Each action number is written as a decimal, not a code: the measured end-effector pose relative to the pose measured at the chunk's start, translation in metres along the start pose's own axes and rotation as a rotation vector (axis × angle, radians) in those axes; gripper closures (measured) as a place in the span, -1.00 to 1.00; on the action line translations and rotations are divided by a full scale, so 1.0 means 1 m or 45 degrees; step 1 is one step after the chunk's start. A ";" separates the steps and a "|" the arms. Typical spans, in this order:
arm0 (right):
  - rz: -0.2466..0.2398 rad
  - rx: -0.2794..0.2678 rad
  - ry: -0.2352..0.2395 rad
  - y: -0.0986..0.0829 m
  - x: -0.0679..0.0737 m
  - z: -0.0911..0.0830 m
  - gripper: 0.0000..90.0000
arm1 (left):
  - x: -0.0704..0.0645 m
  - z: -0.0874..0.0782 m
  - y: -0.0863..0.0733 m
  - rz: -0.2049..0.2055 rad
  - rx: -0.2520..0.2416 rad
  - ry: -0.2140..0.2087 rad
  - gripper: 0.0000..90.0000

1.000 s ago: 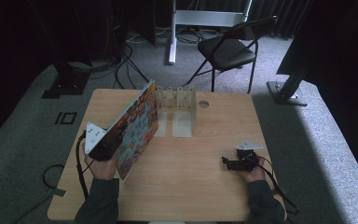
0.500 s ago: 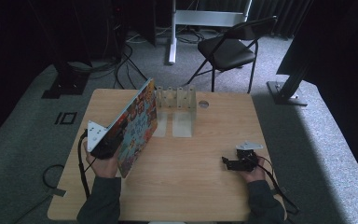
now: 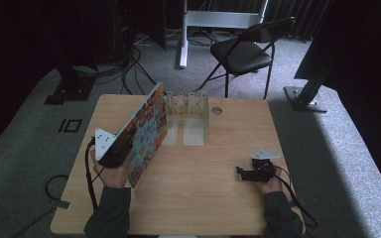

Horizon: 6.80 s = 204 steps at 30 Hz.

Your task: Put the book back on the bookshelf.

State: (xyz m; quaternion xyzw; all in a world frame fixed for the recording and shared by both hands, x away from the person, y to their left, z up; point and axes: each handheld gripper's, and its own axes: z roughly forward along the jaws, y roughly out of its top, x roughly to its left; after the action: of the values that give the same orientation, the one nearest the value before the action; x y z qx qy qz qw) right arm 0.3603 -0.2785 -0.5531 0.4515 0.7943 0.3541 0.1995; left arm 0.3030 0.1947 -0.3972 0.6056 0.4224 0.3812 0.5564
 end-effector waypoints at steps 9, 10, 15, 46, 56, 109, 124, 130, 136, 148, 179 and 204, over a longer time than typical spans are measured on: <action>-0.002 0.001 0.000 0.000 0.000 0.000 -0.61 | -0.003 0.003 0.000 0.007 -0.002 0.017 0.79; -0.002 0.001 0.000 0.000 0.000 0.000 -0.61 | -0.003 0.004 0.000 0.007 -0.002 0.018 0.79; -0.002 0.000 0.000 0.000 0.000 0.000 -0.61 | -0.005 0.005 0.000 0.008 -0.006 0.034 0.79; -0.002 0.000 0.000 0.000 0.000 0.000 -0.61 | -0.015 0.018 0.000 0.007 -0.022 0.123 0.79; -0.002 0.000 0.000 0.000 0.000 0.000 -0.61 | -0.018 0.024 -0.001 -0.005 -0.030 0.155 0.79; 0.000 0.000 0.000 0.000 0.000 0.000 -0.61 | -0.028 0.041 -0.008 0.026 -0.066 0.237 0.79; 0.000 0.000 0.000 0.000 0.000 0.000 -0.61 | -0.029 0.045 -0.009 0.026 -0.073 0.246 0.79; 0.000 0.000 0.000 0.000 0.000 0.000 -0.61 | -0.028 0.047 -0.009 0.026 -0.076 0.246 0.79; 0.001 0.000 0.000 0.000 0.000 0.000 -0.61 | -0.029 0.049 -0.009 0.027 -0.080 0.247 0.79; 0.001 0.000 0.000 0.000 0.000 0.000 -0.61 | -0.030 0.052 -0.010 0.032 -0.083 0.254 0.79; -0.001 0.001 0.000 0.000 0.000 0.000 -0.61 | -0.030 0.055 -0.013 0.035 -0.094 0.261 0.79; -0.002 0.001 0.000 0.000 0.000 0.000 -0.61 | -0.024 0.051 -0.016 -0.012 -0.104 0.261 0.79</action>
State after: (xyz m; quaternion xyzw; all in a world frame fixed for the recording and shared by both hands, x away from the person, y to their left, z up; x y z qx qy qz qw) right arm 0.3603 -0.2785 -0.5531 0.4511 0.7947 0.3537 0.1996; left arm 0.3411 0.1548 -0.4174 0.5382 0.4640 0.4554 0.5363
